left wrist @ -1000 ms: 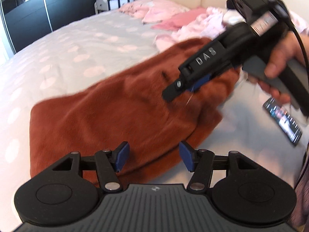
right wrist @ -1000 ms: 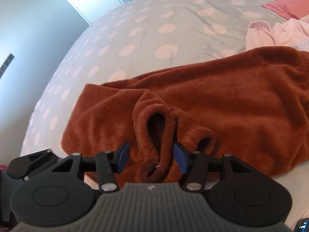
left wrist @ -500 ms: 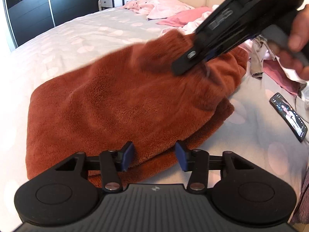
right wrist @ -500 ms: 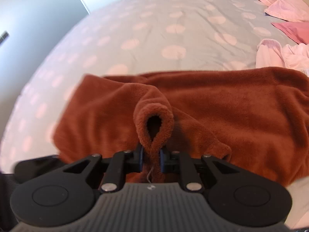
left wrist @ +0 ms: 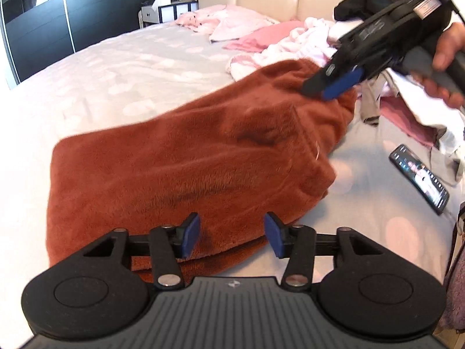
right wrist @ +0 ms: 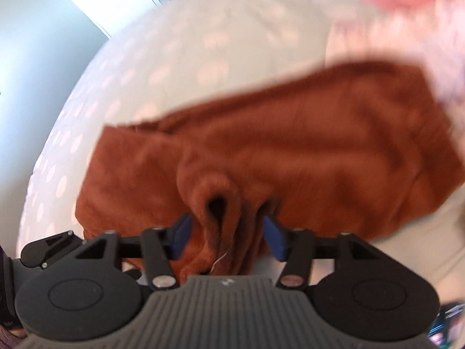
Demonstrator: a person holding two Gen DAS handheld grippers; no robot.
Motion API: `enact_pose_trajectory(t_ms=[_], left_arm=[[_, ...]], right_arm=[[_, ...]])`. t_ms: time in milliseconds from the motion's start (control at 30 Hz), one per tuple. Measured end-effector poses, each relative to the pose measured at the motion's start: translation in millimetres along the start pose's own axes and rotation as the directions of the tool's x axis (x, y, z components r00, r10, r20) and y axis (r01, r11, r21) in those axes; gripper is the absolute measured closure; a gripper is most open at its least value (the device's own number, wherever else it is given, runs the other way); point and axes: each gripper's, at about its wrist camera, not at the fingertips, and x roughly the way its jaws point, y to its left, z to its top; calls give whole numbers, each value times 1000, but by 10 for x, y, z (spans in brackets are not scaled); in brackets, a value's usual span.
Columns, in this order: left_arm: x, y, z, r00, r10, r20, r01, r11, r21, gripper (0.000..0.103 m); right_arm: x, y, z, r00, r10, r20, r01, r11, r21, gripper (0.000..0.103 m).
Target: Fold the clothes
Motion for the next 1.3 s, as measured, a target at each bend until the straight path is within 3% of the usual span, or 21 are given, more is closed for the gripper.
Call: enact_pose_trajectory(t_ms=[133, 300, 700, 900, 933, 1033, 1167, 1300], left_arm=[[-128, 17, 21, 1000, -9, -3, 9, 999, -35, 54], [-181, 71, 26, 999, 25, -28, -26, 998, -58, 53], [-239, 327, -71, 999, 28, -25, -32, 987, -161, 52], [-191, 391, -94, 999, 14, -34, -20, 984, -178, 52], [-187, 396, -95, 999, 12, -34, -18, 983, -181, 52], [-184, 409, -90, 1000, 11, -28, -16, 983, -183, 52], [-217, 434, -97, 999, 32, -29, -37, 981, -193, 52], [-335, 478, -84, 998, 61, -15, -63, 980, -190, 52]], right_arm=[[-478, -108, 55, 997, -15, 73, 17, 999, -28, 31], [-590, -262, -61, 996, -34, 88, 34, 999, 2, 26], [372, -168, -288, 995, 6, -102, 0, 999, 50, 26], [764, -302, -335, 982, 100, -161, -66, 977, 205, 27], [828, -309, -351, 978, 117, -173, -76, 971, 226, 29], [941, -293, -366, 970, 158, -187, -106, 959, 263, 60], [819, -93, -306, 973, 110, -201, -71, 978, 195, 71], [542, 19, -210, 981, 111, -160, -86, 984, 155, 73]])
